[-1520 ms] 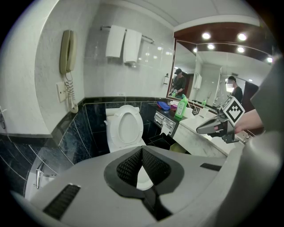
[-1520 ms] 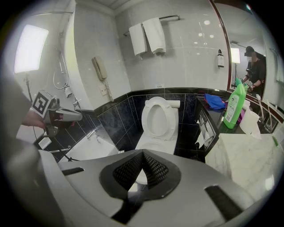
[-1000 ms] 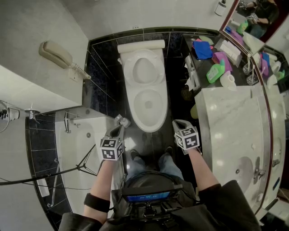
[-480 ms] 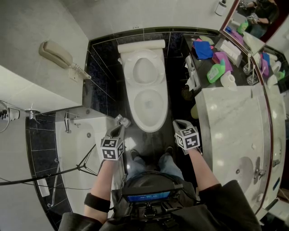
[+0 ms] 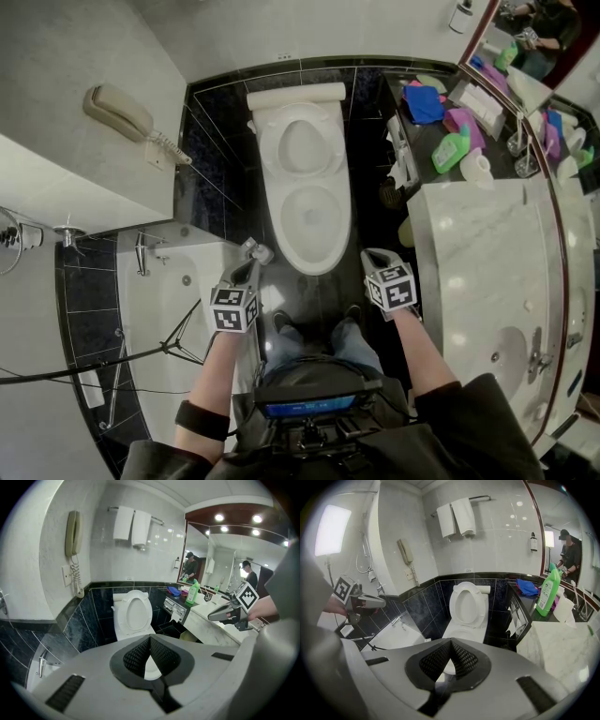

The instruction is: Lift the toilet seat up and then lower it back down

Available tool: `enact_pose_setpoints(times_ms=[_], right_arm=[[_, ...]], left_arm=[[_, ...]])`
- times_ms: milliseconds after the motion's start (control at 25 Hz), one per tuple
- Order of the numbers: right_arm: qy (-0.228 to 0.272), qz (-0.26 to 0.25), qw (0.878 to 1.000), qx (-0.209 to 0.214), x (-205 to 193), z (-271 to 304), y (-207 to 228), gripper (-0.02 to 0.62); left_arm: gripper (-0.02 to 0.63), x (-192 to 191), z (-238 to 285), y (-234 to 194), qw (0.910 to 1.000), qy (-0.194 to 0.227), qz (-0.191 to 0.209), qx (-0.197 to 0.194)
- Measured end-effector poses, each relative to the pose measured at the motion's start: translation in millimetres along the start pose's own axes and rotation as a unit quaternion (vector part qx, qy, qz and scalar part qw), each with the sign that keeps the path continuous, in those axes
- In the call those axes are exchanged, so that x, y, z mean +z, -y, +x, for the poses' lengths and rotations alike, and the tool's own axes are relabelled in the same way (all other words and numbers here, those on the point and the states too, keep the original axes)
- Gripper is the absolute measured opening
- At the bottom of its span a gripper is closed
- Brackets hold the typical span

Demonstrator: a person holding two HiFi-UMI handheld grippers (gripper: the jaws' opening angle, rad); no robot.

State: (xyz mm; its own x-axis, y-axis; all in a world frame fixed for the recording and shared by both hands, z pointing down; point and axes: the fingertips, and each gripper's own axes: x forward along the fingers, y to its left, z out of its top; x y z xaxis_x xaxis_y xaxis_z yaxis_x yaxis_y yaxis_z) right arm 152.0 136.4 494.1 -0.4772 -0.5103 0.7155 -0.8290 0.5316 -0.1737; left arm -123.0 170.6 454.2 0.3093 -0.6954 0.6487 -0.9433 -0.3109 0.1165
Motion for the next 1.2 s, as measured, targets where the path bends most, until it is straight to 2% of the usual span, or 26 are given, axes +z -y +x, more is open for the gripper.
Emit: enact_pose_setpoints(times_ms=[1200], right_arm=[[-0.007, -0.01, 1.0, -0.003, 6.1, -2.3, -2.3, 0.003]], left_arm=[[0.005, -1.2, 1.5, -3.8, 1.0, 0.001, -0.006, 0.004]])
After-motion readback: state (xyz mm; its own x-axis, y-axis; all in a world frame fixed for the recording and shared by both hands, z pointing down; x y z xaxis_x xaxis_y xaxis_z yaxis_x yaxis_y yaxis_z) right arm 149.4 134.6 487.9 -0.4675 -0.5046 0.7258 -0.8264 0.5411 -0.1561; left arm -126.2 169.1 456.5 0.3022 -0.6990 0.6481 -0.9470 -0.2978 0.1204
